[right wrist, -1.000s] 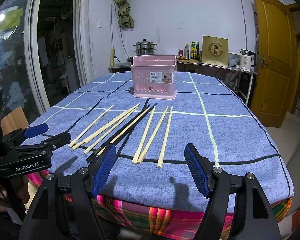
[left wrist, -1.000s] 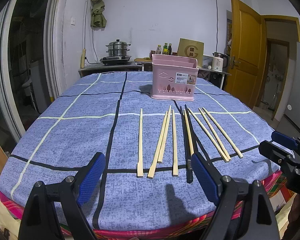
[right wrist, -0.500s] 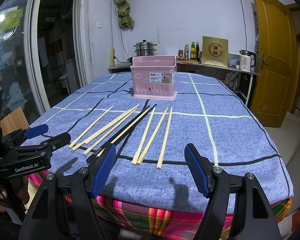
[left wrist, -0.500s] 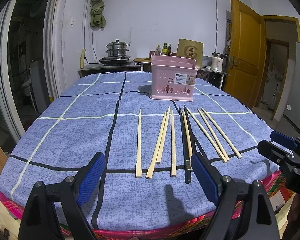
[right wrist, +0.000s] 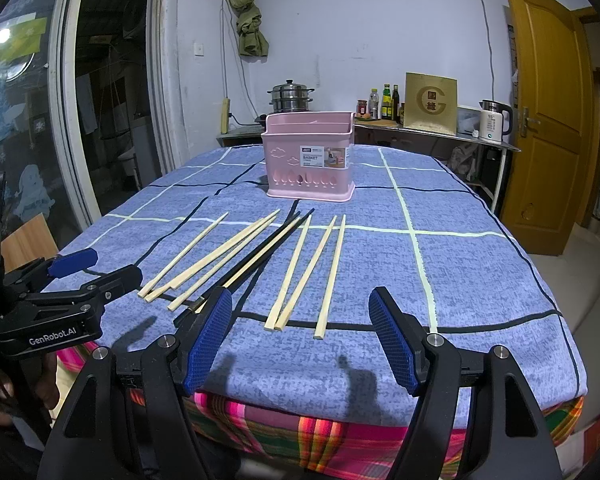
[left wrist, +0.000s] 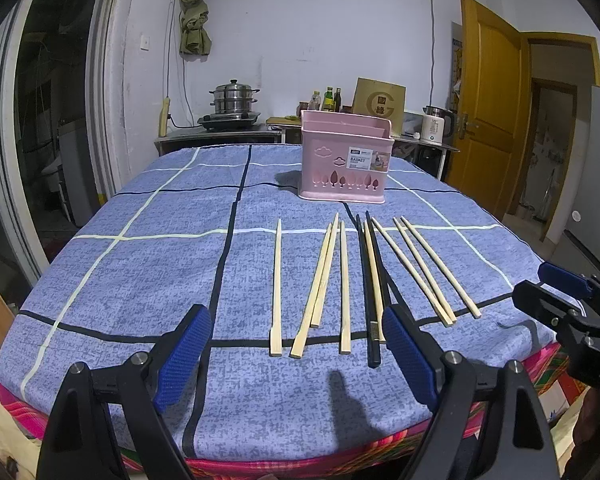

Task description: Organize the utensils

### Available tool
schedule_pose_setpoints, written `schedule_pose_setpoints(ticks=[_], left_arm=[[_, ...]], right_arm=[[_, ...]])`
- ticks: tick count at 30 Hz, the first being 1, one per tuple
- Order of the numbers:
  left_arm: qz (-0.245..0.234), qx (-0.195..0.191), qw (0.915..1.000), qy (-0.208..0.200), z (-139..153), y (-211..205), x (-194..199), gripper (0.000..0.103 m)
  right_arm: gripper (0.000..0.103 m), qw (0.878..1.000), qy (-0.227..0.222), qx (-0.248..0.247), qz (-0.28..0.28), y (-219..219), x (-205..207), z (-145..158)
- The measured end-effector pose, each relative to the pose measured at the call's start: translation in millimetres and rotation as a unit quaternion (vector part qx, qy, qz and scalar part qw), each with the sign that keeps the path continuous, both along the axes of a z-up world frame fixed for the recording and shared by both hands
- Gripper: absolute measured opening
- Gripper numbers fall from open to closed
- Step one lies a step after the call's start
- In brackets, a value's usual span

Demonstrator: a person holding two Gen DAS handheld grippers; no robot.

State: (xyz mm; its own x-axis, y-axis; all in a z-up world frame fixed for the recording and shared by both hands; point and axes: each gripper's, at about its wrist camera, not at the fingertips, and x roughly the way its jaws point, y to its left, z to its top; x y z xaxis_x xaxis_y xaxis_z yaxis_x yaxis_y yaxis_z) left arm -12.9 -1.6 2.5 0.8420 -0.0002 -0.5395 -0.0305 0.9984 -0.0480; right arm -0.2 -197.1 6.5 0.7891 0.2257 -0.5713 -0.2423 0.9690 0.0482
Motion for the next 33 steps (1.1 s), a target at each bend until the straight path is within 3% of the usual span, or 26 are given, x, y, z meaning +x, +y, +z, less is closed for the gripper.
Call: schedule_pose_setpoints(ticks=[10, 15, 19, 27, 29, 31, 33], left_arm=[[-0.003, -0.003, 1.0000, 0.007, 2, -5, 4, 0.088], [0.001, 0.014, 0.9997, 0.018, 2, -2, 16, 0.088], [-0.002, 0.012, 0.9995, 0.030, 6, 5, 39, 0.088], [-0.022, -0.006, 0.9953, 0.095, 3, 26, 102, 0.086], [-0.025, -0.010, 0.9939, 0.107, 0, 31, 114, 0.085], [-0.030, -0.014, 0.9926, 0.117, 0, 36, 129, 0.084], [-0.037, -0.015, 0.9910, 0.128, -1, 37, 140, 0.077]], right_arm=[[0.071, 1.000, 0.001, 0.000, 0.006, 3, 3, 2], [0.071, 1.000, 0.004, 0.001, 0.017, 5, 8, 0], [0.071, 0.999, 0.014, 0.016, 0.033, 6, 20, 0], [0.071, 0.999, 0.031, 0.013, 0.024, 9, 56, 4], [0.068, 0.999, 0.045, 0.017, 0.023, 7, 72, 4], [0.056, 0.998, 0.057, 0.018, 0.021, 6, 85, 2], [0.050, 0.997, 0.075, 0.017, 0.020, 6, 102, 0]])
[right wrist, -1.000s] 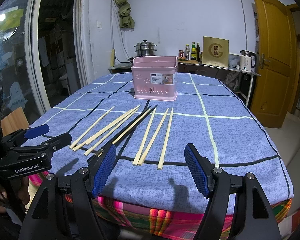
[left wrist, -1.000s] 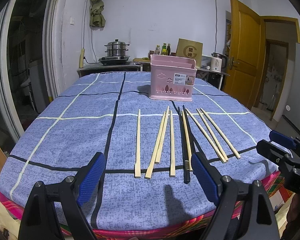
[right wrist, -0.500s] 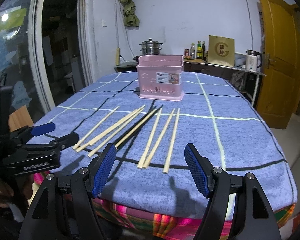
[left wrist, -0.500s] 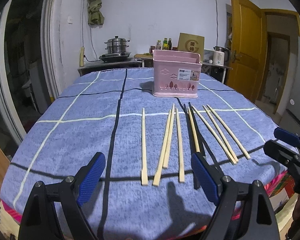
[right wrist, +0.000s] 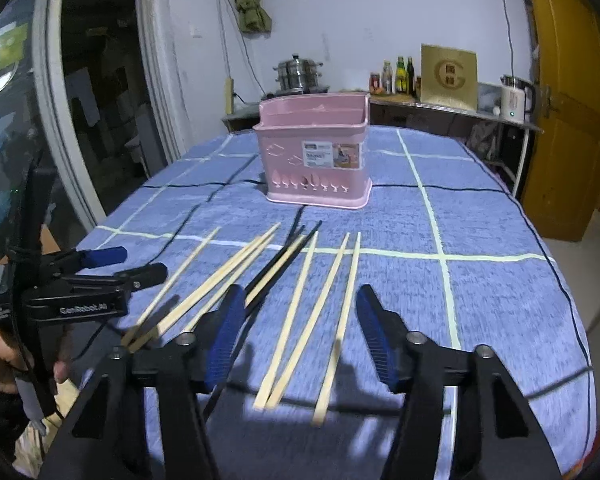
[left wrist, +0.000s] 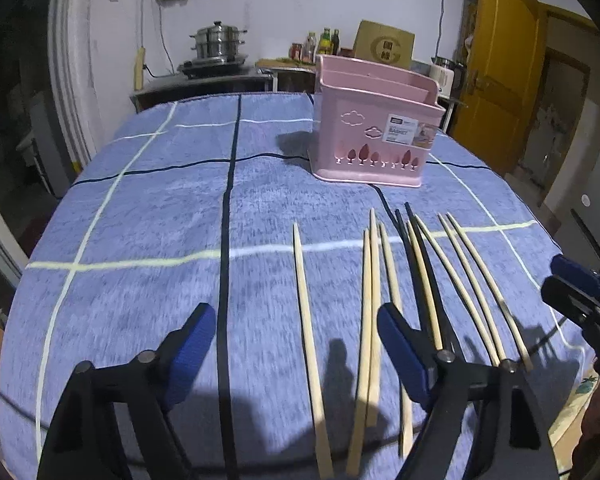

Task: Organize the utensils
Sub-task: 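Lower the left tool onto a wooden chopstick and close it while the right tool grasps another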

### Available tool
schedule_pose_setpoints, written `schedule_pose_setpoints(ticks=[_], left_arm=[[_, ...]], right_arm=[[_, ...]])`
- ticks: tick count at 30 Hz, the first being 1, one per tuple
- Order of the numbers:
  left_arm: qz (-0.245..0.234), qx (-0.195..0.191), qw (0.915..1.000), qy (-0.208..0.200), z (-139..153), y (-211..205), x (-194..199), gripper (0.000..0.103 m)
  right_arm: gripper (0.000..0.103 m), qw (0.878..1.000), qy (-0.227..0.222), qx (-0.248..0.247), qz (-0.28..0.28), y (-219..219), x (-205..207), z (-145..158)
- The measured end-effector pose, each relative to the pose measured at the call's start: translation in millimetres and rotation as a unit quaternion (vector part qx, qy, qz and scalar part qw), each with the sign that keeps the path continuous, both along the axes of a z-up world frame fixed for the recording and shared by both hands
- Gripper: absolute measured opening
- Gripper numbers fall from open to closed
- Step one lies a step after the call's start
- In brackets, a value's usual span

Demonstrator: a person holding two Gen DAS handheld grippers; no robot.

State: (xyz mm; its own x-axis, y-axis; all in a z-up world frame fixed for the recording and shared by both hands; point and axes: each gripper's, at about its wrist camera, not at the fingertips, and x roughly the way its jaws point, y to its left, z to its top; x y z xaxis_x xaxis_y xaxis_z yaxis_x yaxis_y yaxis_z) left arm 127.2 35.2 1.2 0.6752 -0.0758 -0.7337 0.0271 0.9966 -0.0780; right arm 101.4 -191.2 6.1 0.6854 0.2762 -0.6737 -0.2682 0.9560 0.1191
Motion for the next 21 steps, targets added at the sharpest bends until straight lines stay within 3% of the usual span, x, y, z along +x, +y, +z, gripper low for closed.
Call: schedule_pose_setpoints(ticks=[3, 7, 15, 21], left_arm=[[-0.005, 0.005, 0.9999, 0.015, -3, 1, 19, 0.069], [-0.008, 0.006, 0.9993, 0.035, -12, 1, 41, 0.060], [-0.021, 0.021, 0.9979, 0.057, -26, -3, 63, 0.046], [-0.024, 0.037, 0.9971, 0.061, -29, -7, 70, 0.043]], right_arm=[[0.038, 1.000, 0.024, -0.004, 0.005, 3, 23, -6], [0.029, 0.998, 0.055, -0.016, 0.020, 13, 50, -18], [0.022, 0.993, 0.106, -0.036, 0.038, 29, 88, -44], [0.021, 0.990, 0.129, -0.044, 0.038, 33, 103, -53]])
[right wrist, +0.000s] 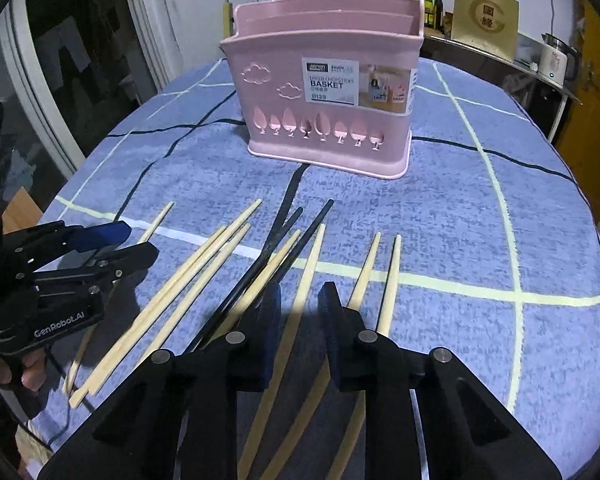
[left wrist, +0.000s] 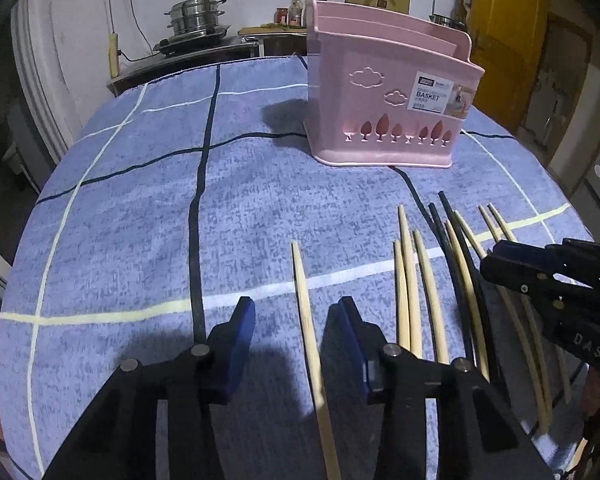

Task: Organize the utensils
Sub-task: 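Lower the left tool onto a wooden chopstick and close it while the right tool grasps another, then lift both held chopsticks upright and carry them over the pink basket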

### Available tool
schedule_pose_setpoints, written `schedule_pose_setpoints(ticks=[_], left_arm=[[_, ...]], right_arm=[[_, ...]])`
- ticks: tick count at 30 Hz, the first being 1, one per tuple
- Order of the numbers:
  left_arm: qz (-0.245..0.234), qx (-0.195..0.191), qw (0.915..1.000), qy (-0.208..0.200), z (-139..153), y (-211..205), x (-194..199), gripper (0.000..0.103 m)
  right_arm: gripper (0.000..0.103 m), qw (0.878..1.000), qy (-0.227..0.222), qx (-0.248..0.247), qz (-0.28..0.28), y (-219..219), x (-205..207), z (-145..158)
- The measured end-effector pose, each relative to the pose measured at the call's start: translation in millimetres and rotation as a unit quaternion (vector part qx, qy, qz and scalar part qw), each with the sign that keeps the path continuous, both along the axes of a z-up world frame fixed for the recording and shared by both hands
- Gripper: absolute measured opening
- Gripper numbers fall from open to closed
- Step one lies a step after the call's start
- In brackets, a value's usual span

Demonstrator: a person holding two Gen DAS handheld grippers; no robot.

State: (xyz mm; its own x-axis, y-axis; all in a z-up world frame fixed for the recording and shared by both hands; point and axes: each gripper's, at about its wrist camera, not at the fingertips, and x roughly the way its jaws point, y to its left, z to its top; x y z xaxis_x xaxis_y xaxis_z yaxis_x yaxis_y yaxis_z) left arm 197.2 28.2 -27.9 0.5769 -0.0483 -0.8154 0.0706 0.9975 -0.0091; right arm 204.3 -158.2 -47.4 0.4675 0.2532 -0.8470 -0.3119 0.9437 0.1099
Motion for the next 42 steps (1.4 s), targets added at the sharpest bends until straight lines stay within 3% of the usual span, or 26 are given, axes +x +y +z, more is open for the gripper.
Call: schedule_pose_setpoints(ticks=[10, 13, 14, 15, 22, 34, 42], left_arm=[[-0.001, 0.009, 0.9999, 0.008, 2, -5, 8, 0.037], [-0.003, 0.010, 0.9999, 0.002, 1, -9, 5, 0.022], [-0.003, 0.013, 0.9999, 0.001, 2, -10, 3, 0.011], [-0.003, 0.013, 0.9999, 0.002, 2, -11, 2, 0.006], [0.000, -0.027, 0.9996, -0.003, 12, -4, -14, 0.005], [-0.034, -0.065, 0.9938, -0.084, 90, 3, -54, 0.005], [-0.034, -0.116, 0.9815, -0.149, 129, 13, -65, 0.005]], right_arm=[[0.013, 1.000, 0.017, -0.023, -0.003, 9, 20, -2], [0.009, 1.000, 0.019, -0.017, -0.004, 8, 21, -2], [0.009, 1.000, 0.020, -0.015, -0.005, 7, 21, -2], [0.008, 1.000, 0.020, -0.011, -0.004, 7, 19, -1], [0.007, 1.000, -0.003, 0.013, 0.004, 2, -1, 21], [0.006, 0.996, -0.063, 0.062, 0.014, -10, -26, 85], [0.006, 0.993, -0.093, 0.078, 0.015, -12, -33, 107]])
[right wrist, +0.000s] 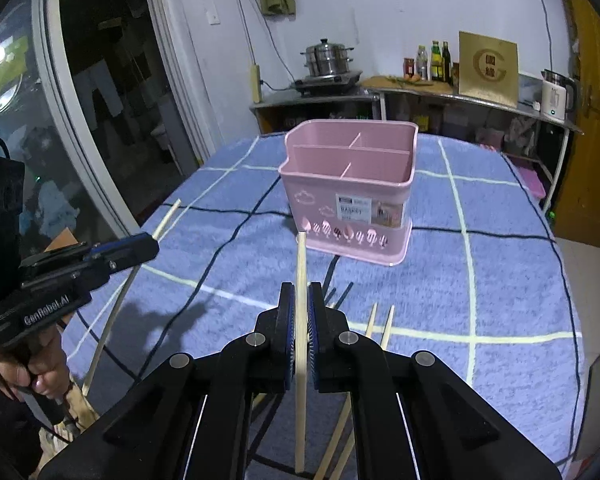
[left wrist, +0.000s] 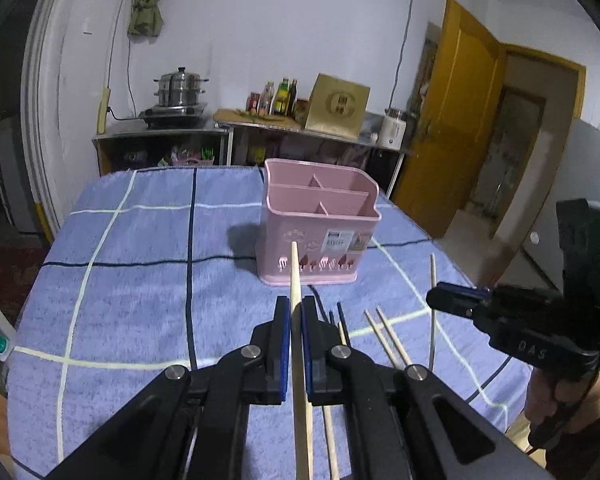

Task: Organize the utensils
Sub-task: 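Lift both held chopsticks upright and carry them over the pink basket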

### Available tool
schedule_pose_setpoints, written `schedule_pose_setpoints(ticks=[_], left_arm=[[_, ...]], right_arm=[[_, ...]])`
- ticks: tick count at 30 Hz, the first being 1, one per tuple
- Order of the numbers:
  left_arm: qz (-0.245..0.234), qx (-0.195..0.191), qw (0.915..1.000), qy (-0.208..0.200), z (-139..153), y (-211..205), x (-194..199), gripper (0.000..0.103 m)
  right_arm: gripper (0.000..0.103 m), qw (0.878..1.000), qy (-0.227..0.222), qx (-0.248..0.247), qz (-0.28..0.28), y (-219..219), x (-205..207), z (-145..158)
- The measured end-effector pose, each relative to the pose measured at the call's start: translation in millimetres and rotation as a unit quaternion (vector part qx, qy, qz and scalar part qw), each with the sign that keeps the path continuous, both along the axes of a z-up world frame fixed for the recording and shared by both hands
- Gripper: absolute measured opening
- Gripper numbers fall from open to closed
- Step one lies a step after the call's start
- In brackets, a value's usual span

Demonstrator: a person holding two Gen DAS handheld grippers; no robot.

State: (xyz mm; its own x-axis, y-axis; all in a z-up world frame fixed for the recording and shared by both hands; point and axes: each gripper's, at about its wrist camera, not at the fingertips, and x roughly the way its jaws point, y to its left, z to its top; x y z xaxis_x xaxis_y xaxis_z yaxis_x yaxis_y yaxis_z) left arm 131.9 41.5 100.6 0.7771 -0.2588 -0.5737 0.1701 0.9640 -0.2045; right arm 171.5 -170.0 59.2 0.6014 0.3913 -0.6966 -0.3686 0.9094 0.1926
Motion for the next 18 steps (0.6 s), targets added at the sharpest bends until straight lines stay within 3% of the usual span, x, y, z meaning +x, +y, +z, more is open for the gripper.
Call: schedule_pose_setpoints(ticks=[8, 18], left_arm=[[0.005, -0.039, 0.9992, 0.005, -3, 2, 7, 0.005], [-0.010, -0.023, 0.9996, -0.014, 9, -8, 6, 0.005]], right_arm=[[0.006, 1.000, -0.004, 0.002, 0.002, -2, -1, 0], [0.006, 1.000, -0.011, 0.008, 0.001, -3, 3, 9]])
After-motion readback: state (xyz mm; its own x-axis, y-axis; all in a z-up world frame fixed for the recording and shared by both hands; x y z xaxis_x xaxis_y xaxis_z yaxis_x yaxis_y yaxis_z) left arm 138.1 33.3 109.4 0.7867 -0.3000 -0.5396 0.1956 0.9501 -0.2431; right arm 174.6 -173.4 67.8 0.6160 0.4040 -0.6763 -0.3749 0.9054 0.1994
